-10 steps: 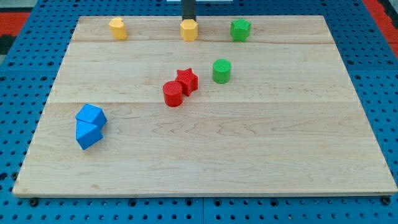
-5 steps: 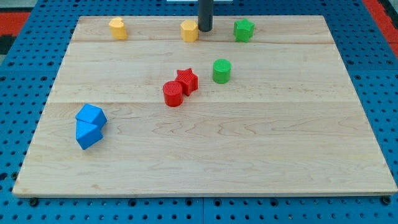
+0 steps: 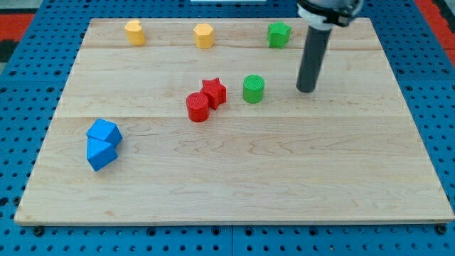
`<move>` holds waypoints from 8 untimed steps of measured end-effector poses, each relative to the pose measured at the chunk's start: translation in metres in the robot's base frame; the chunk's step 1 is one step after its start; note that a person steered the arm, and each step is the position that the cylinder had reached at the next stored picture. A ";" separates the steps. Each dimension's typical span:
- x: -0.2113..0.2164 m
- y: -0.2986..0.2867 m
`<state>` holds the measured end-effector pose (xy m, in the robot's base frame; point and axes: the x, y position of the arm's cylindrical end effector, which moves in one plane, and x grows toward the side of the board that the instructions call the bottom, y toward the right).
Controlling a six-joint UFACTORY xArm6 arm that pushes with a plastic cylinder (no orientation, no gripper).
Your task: Move the green circle to the bottom left of the yellow hexagon
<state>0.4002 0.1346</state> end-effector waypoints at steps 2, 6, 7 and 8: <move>-0.007 -0.045; -0.066 -0.088; -0.078 -0.100; -0.098 -0.141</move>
